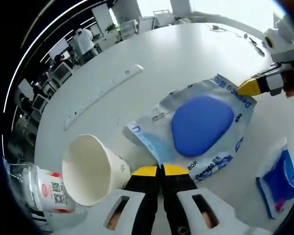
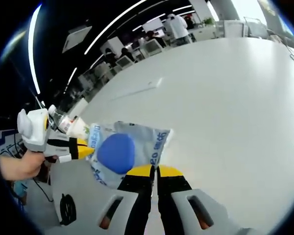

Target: Arrange the tabletop items into an orderly group along one side of the table until the central work area is clear of visible clutter.

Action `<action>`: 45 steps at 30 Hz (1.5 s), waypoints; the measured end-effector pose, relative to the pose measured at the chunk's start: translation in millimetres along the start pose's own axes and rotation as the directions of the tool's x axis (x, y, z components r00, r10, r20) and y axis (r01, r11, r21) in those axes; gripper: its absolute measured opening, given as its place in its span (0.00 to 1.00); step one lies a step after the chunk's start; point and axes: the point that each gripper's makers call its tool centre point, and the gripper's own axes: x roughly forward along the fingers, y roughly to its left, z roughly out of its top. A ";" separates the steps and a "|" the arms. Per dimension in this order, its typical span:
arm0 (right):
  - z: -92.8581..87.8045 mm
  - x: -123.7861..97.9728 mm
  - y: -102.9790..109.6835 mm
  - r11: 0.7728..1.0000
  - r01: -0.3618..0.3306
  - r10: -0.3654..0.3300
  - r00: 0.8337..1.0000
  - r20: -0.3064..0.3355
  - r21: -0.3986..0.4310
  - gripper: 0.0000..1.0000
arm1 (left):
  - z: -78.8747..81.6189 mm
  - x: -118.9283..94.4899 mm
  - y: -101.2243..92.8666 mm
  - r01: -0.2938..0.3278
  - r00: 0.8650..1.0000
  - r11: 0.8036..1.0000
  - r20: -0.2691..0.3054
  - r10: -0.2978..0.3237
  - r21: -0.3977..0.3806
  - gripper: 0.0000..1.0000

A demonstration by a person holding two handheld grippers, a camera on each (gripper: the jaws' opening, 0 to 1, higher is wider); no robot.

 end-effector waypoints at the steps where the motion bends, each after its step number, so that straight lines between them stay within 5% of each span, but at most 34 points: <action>1: -0.2 0.1 -0.2 1.000 0.000 0.000 1.000 0.000 -0.001 0.00 | 0.0 0.4 0.0 -0.001 1.000 1.000 -0.001 0.001 0.003 0.00; 34: -0.8 2.7 -2.1 1.000 0.024 -0.024 1.000 0.000 0.018 0.00 | 0.5 1.2 1.6 -0.043 0.999 0.995 -0.006 0.043 0.091 0.00; 45: 1.6 4.7 -2.1 1.000 0.030 -0.030 1.000 -0.004 -0.002 0.00 | 5.0 -10.0 1.0 -0.070 0.996 0.991 0.054 0.065 0.110 0.13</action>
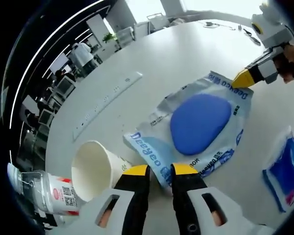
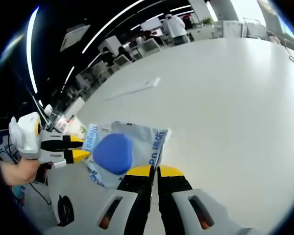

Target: Arrange the tabletop items into an orderly group along one side of the table until the central work area is clear of visible clutter.

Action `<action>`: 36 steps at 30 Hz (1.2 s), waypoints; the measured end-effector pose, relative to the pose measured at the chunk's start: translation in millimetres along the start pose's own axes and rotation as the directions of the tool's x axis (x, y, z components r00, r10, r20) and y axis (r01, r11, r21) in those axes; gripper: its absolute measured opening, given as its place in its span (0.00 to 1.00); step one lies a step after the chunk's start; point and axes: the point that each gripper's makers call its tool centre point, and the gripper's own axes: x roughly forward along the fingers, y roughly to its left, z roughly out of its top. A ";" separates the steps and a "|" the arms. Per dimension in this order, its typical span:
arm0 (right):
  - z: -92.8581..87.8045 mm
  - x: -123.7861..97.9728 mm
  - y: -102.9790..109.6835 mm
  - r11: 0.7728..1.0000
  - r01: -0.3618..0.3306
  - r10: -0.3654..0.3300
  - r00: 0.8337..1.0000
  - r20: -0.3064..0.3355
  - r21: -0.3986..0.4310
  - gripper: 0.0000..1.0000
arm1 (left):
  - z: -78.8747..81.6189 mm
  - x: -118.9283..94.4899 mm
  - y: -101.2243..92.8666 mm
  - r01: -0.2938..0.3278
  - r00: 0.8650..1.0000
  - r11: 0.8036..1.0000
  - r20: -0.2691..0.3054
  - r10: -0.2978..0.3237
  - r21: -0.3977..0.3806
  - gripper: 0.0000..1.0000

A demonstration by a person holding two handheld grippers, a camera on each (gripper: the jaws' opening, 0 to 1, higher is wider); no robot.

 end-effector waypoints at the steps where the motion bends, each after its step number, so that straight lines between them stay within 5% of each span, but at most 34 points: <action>1: 0.1 -0.1 0.6 1.000 0.001 -0.001 1.000 0.000 -0.001 0.00 | 0.4 -0.4 -0.1 -0.001 1.000 1.000 0.003 0.001 0.000 0.13; 12: 0.3 -0.7 0.5 1.000 0.013 -0.013 1.000 0.006 0.001 0.00 | 8.9 -19.6 -2.3 -0.037 0.997 0.999 0.071 0.036 0.008 0.19; 15: 0.3 -0.4 0.6 1.000 0.016 -0.016 1.000 0.006 0.003 0.00 | 15.8 -29.5 -7.1 -0.064 0.991 0.996 0.125 0.055 0.069 0.21; 25: 0.4 0.1 2.4 1.000 0.007 -0.007 1.000 0.010 0.019 0.02 | -1.9 -36.4 -18.2 -0.033 0.994 0.999 0.102 0.030 0.020 0.27; 36: 6.1 -2.7 8.0 1.000 0.027 -0.027 0.998 0.051 -0.008 0.26 | -9.4 -41.1 -9.2 -0.032 0.995 0.999 0.094 0.034 -0.023 0.28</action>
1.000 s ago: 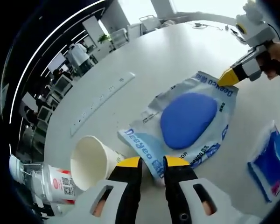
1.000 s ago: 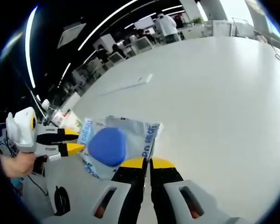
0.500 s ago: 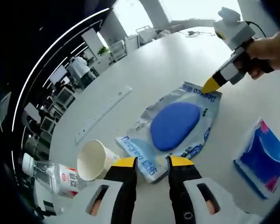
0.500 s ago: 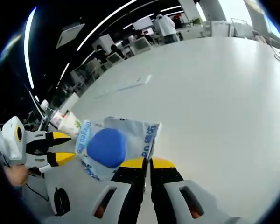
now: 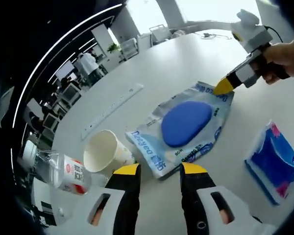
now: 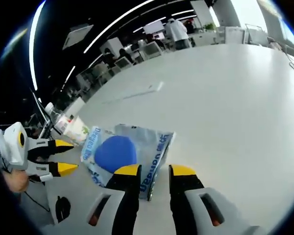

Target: Arrange the tabletop items into an orderly group along one side of the table until the central work area is clear of visible clutter.

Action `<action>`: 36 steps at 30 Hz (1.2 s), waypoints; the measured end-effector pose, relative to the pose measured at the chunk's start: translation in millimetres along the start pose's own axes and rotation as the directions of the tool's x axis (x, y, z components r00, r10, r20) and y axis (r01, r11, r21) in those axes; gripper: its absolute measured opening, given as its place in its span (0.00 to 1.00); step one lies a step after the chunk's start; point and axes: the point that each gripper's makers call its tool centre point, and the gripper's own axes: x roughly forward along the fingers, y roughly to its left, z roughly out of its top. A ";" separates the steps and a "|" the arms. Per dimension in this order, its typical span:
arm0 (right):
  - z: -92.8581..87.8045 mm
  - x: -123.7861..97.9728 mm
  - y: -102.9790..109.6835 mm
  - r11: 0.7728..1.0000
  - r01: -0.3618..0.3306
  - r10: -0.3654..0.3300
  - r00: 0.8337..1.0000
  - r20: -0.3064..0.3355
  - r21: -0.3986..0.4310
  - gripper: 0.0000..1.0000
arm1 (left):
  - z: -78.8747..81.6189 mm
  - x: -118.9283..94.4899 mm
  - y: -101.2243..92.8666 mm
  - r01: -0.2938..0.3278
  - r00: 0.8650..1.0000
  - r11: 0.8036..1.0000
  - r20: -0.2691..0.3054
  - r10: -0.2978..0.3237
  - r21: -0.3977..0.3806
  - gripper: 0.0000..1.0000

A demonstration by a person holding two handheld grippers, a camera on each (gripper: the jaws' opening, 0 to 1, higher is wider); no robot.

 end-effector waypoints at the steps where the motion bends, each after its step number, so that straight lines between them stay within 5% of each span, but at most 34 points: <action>1: 2.3 -0.4 0.1 1.000 -0.001 0.001 1.000 0.015 0.015 0.30 | -0.5 -0.5 -0.2 0.000 1.000 1.000 0.000 0.000 -0.004 0.28; 9: 8.8 -5.8 5.5 1.000 -0.016 0.017 0.998 0.054 -0.017 0.65 | -11.7 -5.4 -1.7 -0.001 1.000 0.997 -0.009 0.000 -0.082 0.43; 17: 13.3 -11.7 11.5 0.995 -0.008 0.016 0.996 0.088 -0.097 0.86 | -6.8 -11.3 1.6 0.029 0.997 0.954 0.078 -0.006 -0.298 0.80; 25: 11.8 -20.7 10.1 0.994 -0.005 0.015 0.996 0.088 -0.108 0.86 | -11.7 -24.3 11.6 0.028 0.994 0.923 0.108 0.015 -0.384 0.95; 36: 10.6 -35.4 14.1 0.994 -0.014 0.025 0.995 0.101 -0.108 0.83 | -23.7 -44.2 14.0 0.026 0.993 0.911 0.113 0.022 -0.412 0.95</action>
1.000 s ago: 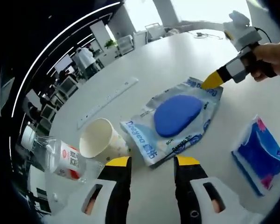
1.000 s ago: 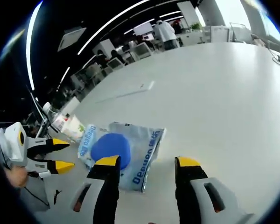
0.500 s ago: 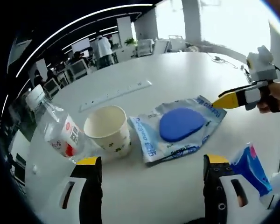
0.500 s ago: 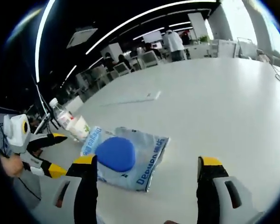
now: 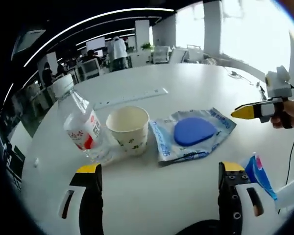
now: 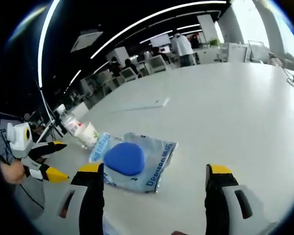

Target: Arrange the tabletop items into an orderly group along one side of the table until the central work area is clear of visible clutter.

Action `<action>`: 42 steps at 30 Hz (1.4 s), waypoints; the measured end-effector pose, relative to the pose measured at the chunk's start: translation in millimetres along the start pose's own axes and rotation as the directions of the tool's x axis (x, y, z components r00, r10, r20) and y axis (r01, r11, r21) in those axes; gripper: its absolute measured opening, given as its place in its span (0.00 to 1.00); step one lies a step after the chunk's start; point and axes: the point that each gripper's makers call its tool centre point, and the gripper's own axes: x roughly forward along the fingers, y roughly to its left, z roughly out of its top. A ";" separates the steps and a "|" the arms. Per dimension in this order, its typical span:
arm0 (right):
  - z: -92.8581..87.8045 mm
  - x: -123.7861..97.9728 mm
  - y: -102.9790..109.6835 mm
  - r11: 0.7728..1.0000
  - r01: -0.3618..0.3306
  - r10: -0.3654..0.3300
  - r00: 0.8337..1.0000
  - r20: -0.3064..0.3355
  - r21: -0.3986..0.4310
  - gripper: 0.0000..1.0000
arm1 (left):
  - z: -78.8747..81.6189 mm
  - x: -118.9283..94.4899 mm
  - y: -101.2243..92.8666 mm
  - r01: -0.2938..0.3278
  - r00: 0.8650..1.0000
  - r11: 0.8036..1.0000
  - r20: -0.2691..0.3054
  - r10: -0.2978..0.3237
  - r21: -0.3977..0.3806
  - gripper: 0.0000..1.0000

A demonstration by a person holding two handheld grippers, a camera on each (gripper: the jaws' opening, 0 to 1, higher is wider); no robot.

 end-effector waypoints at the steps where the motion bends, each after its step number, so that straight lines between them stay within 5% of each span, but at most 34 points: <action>1: 0.1 -1.2 0.5 1.000 -0.001 0.001 1.000 0.000 -0.001 0.83 | -0.5 -1.6 0.5 -0.001 1.000 1.000 0.000 0.001 -0.001 0.94; 18: -1.4 -38.9 19.9 1.000 0.000 0.001 1.000 0.029 -0.028 0.79 | -22.2 -51.4 8.3 -0.006 1.000 1.000 0.017 0.006 -0.014 0.91; 42: -33.8 -104.6 74.7 0.997 0.052 -0.048 0.998 0.050 -0.061 0.75 | -60.6 -131.1 30.8 0.037 0.999 0.999 0.038 -0.037 -0.010 0.88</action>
